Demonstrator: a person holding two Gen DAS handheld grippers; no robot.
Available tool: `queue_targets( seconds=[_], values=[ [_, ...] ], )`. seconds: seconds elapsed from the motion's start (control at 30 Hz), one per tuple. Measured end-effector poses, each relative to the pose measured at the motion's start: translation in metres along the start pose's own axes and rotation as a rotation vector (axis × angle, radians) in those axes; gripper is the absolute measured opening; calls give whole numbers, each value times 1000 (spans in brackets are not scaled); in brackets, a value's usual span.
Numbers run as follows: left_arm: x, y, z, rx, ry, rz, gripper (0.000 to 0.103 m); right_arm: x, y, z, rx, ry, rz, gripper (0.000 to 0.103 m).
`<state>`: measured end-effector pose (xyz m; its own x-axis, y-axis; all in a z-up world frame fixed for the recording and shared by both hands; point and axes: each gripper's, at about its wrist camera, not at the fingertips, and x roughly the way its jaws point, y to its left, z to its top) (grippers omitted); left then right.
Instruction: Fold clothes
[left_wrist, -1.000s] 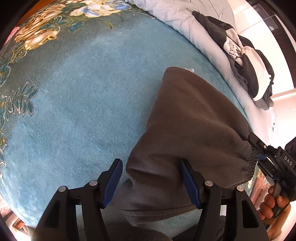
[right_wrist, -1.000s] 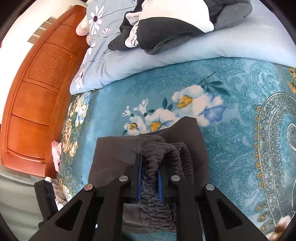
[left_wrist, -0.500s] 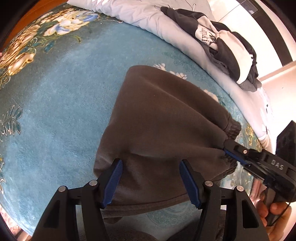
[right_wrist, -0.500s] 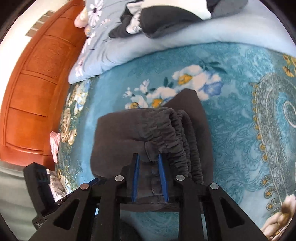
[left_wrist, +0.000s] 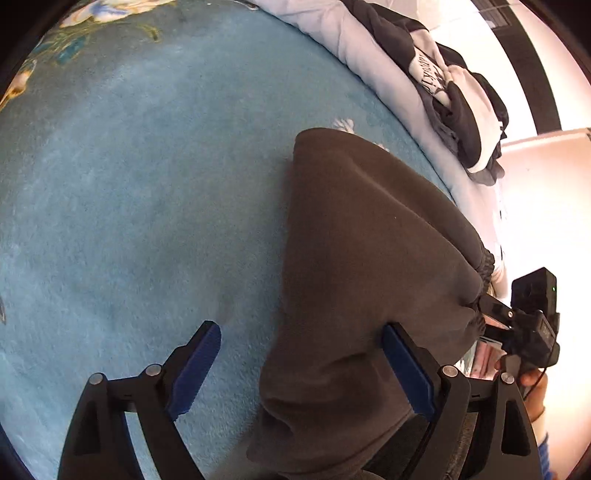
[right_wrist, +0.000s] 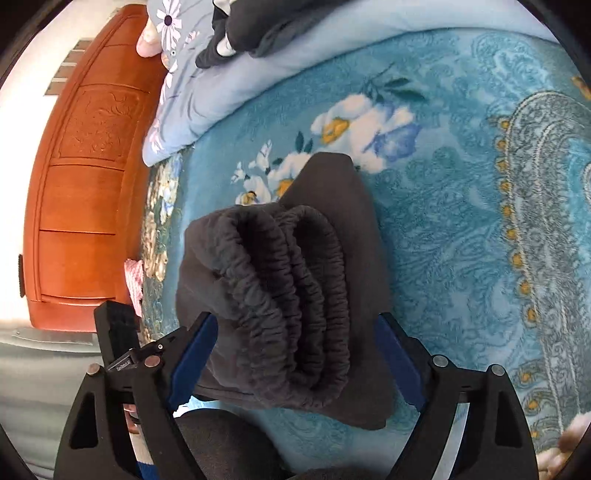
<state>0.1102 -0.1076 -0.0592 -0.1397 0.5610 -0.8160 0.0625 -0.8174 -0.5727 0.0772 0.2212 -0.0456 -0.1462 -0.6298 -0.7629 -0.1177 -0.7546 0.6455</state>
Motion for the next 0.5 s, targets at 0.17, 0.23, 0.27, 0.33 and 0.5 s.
queue_targets(
  seconds=[0.17,0.23,0.27,0.33,0.5],
  values=[
    [13,-2,9,2,19,-45,91,17,6,13,-87,26,-6,95],
    [17,-4,11,-4,27,-38,91,18,5,17,-116,41,-9,95],
    [19,-6,13,-7,31,-31,91,19,4,18,-123,47,-9,95],
    [26,-11,19,-17,39,-10,91,22,4,20,-113,48,-7,98],
    [17,-26,14,-7,23,-14,56,23,8,19,-69,24,-25,97]
  ],
)
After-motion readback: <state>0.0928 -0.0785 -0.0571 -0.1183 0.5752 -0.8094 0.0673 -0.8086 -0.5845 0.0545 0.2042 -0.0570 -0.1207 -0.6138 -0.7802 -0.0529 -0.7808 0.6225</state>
